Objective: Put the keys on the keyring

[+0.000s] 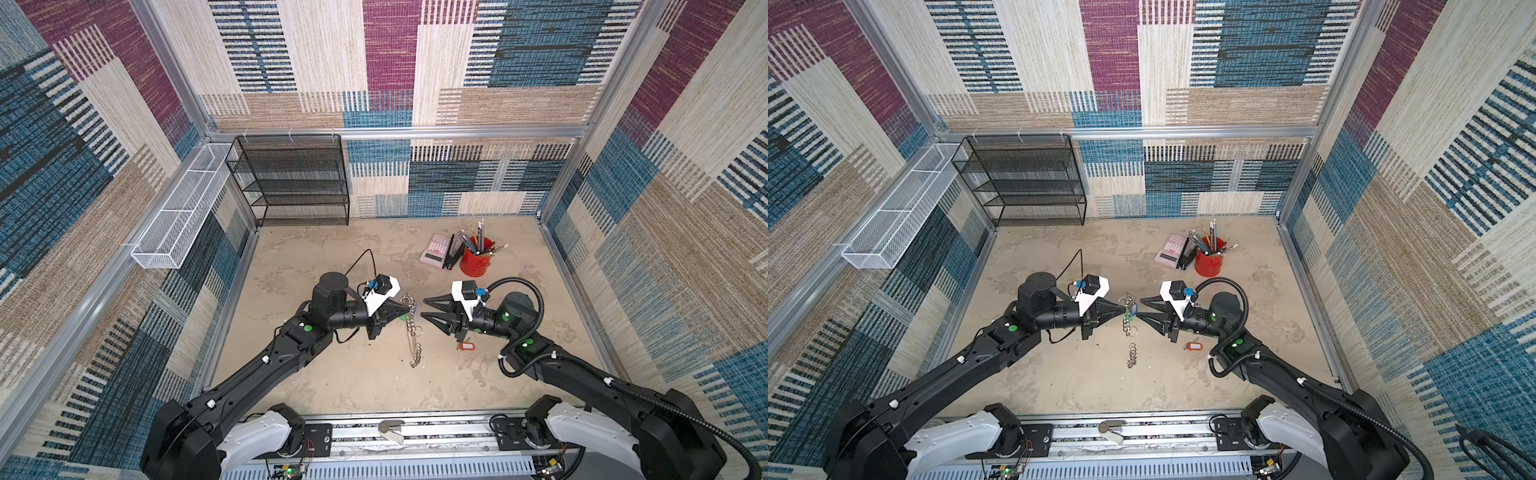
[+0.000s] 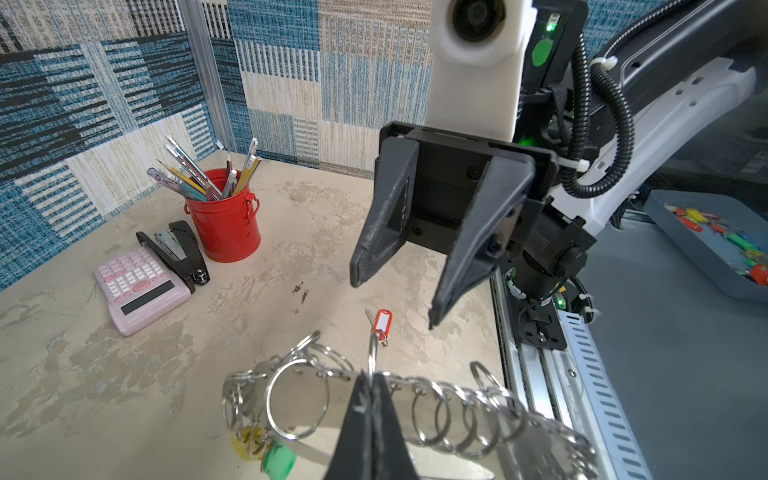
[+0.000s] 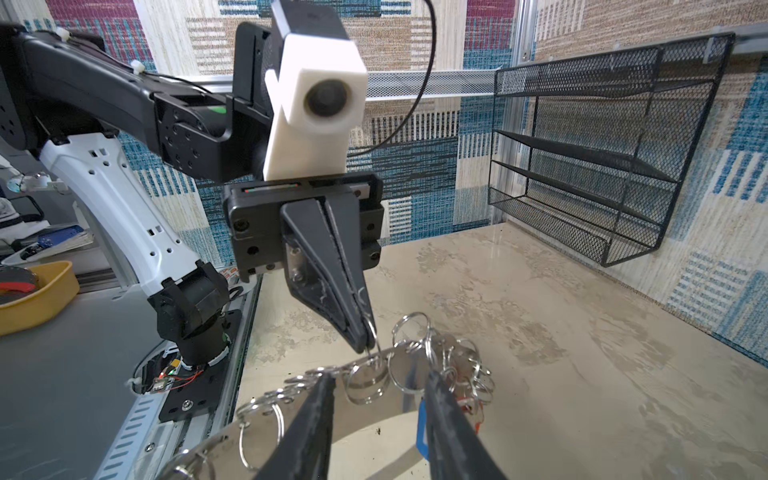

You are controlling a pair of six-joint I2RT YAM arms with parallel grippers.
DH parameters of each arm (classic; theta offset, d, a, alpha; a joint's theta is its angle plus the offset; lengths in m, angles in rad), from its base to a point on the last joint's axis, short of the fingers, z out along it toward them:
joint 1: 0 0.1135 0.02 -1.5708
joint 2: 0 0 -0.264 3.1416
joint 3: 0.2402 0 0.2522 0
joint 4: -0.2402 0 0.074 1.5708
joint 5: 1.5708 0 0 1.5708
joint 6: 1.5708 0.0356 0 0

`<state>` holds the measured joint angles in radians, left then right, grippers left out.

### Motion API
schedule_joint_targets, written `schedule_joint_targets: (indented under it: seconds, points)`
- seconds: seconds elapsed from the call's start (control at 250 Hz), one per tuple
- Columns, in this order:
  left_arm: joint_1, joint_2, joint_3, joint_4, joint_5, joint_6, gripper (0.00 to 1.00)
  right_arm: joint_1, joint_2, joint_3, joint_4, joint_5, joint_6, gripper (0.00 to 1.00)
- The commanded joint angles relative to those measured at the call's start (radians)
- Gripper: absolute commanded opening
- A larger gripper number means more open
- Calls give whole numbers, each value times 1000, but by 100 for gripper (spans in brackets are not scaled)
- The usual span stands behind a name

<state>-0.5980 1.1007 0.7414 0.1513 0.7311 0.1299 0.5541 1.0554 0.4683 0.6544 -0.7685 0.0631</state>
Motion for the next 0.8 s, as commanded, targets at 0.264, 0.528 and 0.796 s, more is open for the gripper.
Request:
schedule_joint_targets:
  seconds: [0.264, 0.528, 0.796]
  points:
    - [-1, -16, -112, 428, -12, -281, 0, -5, 29, 59, 40, -101, 84, 17]
    - [-14, 1, -147, 528, 22, -314, 0, -4, 64, 86, 51, -126, 97, 16]
    - [-29, 21, -172, 589, 23, -333, 0, -2, 80, 87, 81, -135, 122, 13]
